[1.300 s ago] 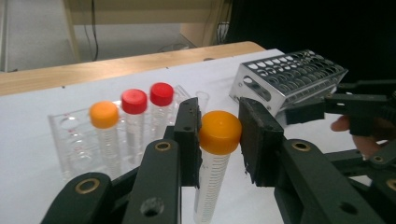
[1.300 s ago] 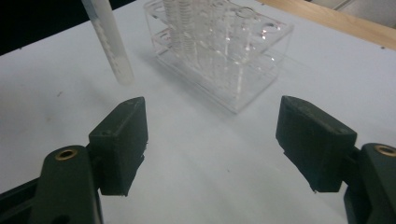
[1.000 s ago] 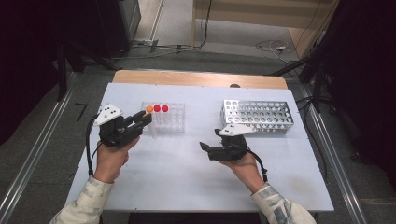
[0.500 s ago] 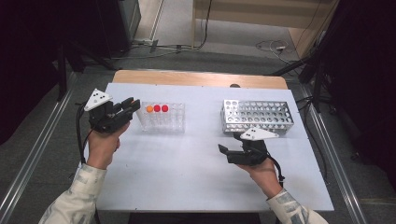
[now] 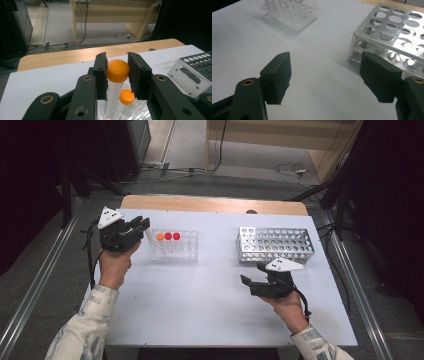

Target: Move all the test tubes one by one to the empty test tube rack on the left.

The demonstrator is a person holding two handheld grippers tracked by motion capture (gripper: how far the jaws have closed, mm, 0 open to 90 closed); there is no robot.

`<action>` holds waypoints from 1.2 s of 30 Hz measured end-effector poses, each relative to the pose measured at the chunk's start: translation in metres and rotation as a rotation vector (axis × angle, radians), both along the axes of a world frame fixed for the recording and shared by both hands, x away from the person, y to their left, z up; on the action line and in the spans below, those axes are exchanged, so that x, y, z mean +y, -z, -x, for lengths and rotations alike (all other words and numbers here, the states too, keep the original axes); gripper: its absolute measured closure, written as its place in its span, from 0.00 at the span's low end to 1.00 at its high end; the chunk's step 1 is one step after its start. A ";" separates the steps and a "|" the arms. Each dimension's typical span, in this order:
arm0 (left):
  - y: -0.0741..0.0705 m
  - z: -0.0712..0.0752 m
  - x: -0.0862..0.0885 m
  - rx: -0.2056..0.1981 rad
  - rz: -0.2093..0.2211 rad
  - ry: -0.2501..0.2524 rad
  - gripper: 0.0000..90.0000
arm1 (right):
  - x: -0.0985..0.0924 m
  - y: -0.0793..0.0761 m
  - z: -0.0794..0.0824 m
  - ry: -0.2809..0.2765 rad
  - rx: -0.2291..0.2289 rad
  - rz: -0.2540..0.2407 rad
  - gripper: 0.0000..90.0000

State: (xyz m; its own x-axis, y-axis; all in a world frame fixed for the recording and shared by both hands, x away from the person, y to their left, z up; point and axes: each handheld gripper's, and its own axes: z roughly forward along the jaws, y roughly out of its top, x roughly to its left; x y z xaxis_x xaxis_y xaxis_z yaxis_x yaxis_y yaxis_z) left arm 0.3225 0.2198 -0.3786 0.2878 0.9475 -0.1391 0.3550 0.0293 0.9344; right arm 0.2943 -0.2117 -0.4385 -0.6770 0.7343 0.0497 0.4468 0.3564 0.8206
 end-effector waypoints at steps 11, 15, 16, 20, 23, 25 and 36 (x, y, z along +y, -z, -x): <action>0.005 -0.005 -0.002 -0.007 -0.020 -0.006 0.78 | 0.000 0.001 0.000 -0.004 0.003 0.003 0.27; 0.009 -0.007 -0.006 -0.004 -0.023 0.000 0.78 | 0.000 0.001 0.000 -0.004 0.005 0.003 0.27; 0.010 -0.007 -0.006 -0.002 -0.028 0.002 0.78 | 0.000 0.001 0.000 -0.003 0.006 0.003 0.27; 0.015 -0.007 -0.009 0.007 -0.045 0.001 0.78 | 0.000 0.001 0.000 -0.003 0.006 0.002 0.27; 0.021 -0.007 -0.012 0.013 -0.056 0.000 0.78 | 0.000 0.001 0.000 -0.003 0.005 0.002 0.27; 0.025 -0.007 -0.013 0.020 -0.064 -0.001 0.78 | 0.000 0.002 0.000 -0.005 0.007 0.004 0.27; 0.039 -0.007 -0.015 0.042 -0.074 -0.007 0.77 | 0.002 0.003 0.000 -0.006 0.010 0.005 0.27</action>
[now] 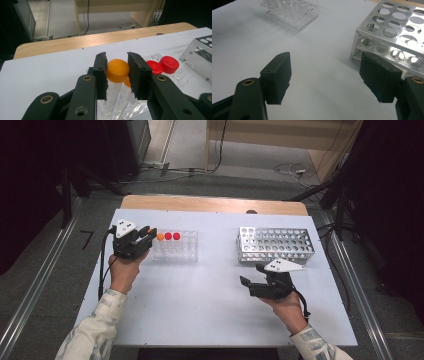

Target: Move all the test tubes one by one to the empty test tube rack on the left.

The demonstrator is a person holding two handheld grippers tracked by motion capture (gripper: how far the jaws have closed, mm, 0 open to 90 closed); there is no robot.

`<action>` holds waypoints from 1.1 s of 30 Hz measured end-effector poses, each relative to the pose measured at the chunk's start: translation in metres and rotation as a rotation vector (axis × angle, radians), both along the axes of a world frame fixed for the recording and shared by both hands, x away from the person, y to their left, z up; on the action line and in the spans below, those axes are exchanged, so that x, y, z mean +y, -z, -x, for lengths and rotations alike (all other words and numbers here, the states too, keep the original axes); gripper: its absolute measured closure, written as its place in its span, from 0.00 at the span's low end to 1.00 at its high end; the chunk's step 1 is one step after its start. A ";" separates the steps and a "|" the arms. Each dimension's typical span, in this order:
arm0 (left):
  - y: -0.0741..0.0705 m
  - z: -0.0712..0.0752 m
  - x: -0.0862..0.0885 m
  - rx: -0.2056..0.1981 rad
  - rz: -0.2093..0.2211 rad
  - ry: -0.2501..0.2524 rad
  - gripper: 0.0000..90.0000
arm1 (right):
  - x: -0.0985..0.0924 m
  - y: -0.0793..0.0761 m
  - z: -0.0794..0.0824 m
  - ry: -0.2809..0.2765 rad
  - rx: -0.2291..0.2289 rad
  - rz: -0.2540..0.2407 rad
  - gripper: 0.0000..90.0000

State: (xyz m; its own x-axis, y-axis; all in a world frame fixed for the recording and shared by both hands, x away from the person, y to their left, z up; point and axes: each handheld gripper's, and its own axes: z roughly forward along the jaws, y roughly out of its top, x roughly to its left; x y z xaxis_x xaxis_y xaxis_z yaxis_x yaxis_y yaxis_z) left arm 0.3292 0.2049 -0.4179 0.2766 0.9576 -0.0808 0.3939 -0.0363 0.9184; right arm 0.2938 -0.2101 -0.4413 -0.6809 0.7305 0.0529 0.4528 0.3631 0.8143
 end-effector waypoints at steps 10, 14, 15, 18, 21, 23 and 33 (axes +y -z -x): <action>0.000 0.000 0.002 0.004 0.023 0.001 0.71 | 0.000 0.000 0.000 -0.001 0.003 0.001 0.27; -0.001 0.001 0.003 0.006 0.040 0.006 0.69 | 0.000 0.000 0.000 0.000 0.007 -0.003 0.27; -0.002 0.001 0.003 0.004 0.049 0.007 0.68 | 0.000 0.000 0.000 0.000 0.006 -0.005 0.27; -0.004 0.005 0.004 0.006 0.073 0.012 0.63 | -0.001 0.001 -0.001 0.003 0.005 -0.004 0.27; -0.005 0.009 0.004 0.009 0.098 0.014 0.55 | -0.002 0.001 -0.001 0.010 0.008 -0.003 0.27; -0.005 0.013 0.004 0.010 0.115 0.023 0.53 | -0.003 0.001 -0.002 0.011 0.007 -0.004 0.27; -0.003 0.041 -0.004 0.029 0.115 0.024 0.32 | -0.008 0.002 -0.003 0.036 -0.005 -0.004 0.27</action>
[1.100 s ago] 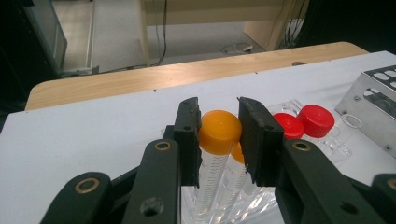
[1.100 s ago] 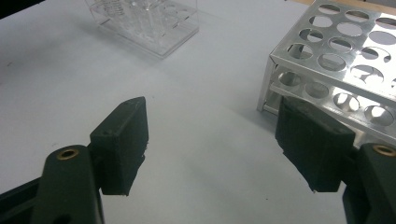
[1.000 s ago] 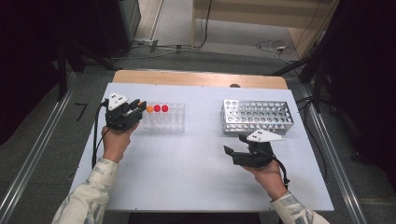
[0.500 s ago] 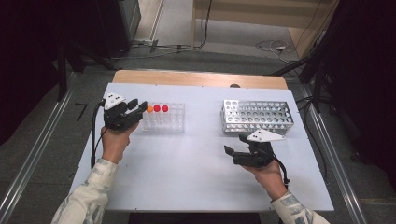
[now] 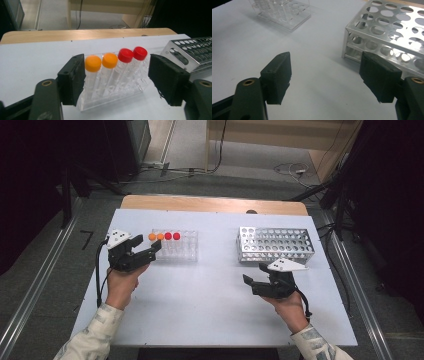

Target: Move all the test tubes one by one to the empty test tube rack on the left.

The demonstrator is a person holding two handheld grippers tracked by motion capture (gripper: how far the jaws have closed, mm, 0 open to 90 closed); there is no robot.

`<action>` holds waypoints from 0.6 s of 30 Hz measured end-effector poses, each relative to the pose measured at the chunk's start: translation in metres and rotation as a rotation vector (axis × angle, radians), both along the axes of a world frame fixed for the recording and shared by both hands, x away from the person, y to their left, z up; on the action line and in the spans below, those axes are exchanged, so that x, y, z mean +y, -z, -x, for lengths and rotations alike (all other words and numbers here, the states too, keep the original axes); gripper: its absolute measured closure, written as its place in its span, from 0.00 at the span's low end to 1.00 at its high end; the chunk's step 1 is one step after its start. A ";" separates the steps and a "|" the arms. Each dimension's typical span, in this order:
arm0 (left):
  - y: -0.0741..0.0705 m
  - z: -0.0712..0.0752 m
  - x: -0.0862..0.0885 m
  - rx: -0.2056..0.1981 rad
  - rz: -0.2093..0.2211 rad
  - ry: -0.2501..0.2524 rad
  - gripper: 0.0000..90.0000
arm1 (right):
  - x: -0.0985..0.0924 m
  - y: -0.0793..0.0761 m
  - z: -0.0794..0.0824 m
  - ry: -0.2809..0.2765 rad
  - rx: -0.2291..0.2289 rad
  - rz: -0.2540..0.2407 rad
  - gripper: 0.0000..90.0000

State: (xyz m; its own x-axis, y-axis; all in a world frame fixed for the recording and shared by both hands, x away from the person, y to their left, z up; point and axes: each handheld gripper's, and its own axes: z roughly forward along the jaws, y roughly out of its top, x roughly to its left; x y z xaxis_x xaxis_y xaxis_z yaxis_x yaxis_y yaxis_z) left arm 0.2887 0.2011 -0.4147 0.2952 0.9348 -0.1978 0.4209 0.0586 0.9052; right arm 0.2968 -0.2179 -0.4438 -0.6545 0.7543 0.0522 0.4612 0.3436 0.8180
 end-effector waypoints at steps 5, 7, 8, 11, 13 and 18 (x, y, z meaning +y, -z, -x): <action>0.008 0.017 -0.002 0.018 -0.024 -0.005 0.23 | -0.012 0.002 -0.002 0.041 -0.005 -0.002 0.27; 0.011 0.021 -0.002 0.022 -0.030 -0.006 0.22 | -0.018 0.003 -0.002 0.058 -0.005 -0.005 0.27; 0.013 0.023 -0.002 0.024 -0.034 -0.009 0.20 | -0.021 0.003 -0.002 0.063 -0.005 -0.006 0.27; 0.015 0.027 -0.001 0.025 -0.032 -0.012 0.20 | -0.027 0.003 -0.001 0.081 -0.008 -0.010 0.27; 0.017 0.030 0.000 0.026 -0.035 -0.012 0.19 | -0.031 0.002 0.001 0.088 -0.011 -0.011 0.27; 0.021 0.036 0.002 0.035 -0.041 -0.012 0.18 | -0.037 0.002 0.003 0.100 -0.019 -0.010 0.27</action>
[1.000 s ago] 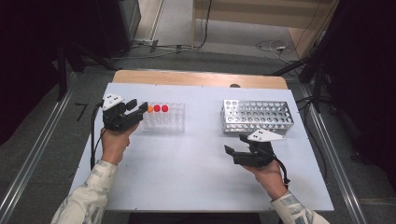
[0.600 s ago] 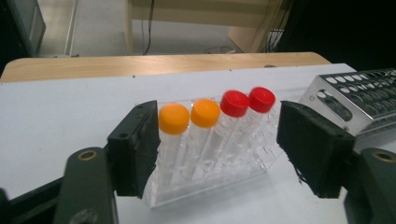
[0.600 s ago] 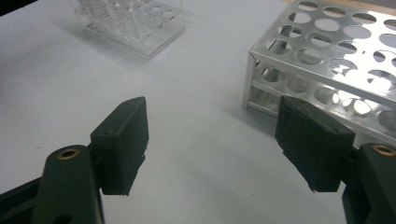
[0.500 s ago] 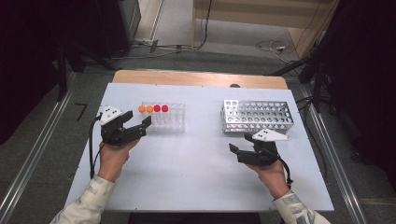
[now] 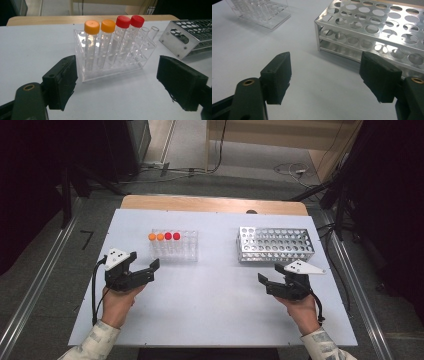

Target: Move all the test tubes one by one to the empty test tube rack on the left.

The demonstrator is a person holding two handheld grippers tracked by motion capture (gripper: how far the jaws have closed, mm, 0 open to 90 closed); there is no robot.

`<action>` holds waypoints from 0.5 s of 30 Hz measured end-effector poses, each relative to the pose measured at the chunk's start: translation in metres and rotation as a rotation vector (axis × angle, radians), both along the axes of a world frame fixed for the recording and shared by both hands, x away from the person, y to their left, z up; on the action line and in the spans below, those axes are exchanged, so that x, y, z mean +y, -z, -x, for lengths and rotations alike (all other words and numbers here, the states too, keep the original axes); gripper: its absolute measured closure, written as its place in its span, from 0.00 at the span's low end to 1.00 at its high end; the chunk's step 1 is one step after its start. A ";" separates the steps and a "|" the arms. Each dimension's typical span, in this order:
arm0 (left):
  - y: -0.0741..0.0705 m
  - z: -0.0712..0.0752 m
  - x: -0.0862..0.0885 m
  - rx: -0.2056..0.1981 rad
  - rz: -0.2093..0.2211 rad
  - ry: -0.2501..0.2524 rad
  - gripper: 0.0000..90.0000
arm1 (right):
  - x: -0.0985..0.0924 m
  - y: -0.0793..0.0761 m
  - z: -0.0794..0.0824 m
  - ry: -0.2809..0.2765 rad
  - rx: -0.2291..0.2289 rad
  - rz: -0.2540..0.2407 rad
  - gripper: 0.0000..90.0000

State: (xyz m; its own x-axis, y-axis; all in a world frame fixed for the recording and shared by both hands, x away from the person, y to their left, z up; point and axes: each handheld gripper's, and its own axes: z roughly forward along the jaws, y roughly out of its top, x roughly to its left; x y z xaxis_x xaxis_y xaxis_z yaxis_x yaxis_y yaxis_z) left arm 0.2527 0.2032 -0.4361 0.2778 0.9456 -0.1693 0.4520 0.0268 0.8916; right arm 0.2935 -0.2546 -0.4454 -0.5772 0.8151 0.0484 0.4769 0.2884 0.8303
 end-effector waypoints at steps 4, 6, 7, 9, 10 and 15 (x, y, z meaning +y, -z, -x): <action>0.002 0.005 0.002 -0.003 0.002 -0.005 0.18 | -0.005 0.000 0.002 0.006 -0.003 0.001 0.27; 0.003 0.008 0.003 -0.006 0.003 -0.006 0.18 | -0.008 0.000 0.003 0.012 -0.003 -0.001 0.27; 0.003 0.009 0.003 -0.006 0.000 -0.004 0.17 | -0.009 0.000 0.003 0.017 -0.003 -0.003 0.27; 0.003 0.012 0.004 -0.005 -0.005 -0.001 0.16 | -0.013 0.000 0.004 0.028 -0.003 -0.003 0.27; 0.004 0.013 0.004 -0.005 -0.005 -0.002 0.16 | -0.015 0.001 0.004 0.029 -0.003 -0.003 0.27; 0.005 0.018 0.008 -0.001 -0.008 -0.009 0.15 | -0.023 0.001 0.006 0.049 -0.004 -0.008 0.27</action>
State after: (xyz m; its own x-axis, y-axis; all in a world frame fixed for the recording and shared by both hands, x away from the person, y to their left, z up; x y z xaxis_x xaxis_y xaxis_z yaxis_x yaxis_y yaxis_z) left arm 0.2349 0.2114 -0.4411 0.2693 0.9494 -0.1614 0.4506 0.0239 0.8924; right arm 0.2871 -0.2775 -0.4461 -0.5369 0.8420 0.0531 0.4869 0.2579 0.8345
